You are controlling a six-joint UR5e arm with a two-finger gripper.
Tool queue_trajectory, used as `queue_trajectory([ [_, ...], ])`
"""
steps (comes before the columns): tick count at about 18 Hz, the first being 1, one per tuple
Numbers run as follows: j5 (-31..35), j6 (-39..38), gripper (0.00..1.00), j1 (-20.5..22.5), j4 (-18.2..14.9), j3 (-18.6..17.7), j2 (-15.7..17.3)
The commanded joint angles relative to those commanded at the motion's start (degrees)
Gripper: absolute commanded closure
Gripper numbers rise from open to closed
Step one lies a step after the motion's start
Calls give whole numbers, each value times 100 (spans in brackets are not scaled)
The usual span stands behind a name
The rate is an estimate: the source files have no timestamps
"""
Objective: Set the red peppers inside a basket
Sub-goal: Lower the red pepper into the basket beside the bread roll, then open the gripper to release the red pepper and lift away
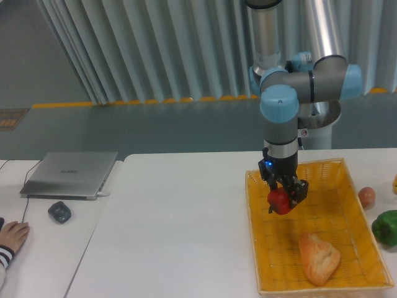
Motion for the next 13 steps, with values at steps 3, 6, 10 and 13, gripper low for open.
queue_trajectory([
  [3,166,0,5,0,132,9,-123],
  [6,202,0,0,0,141,9,-132],
  [10,211,61,0,44,115,70,-53],
  [13,202,79,0,184,115,140,96],
])
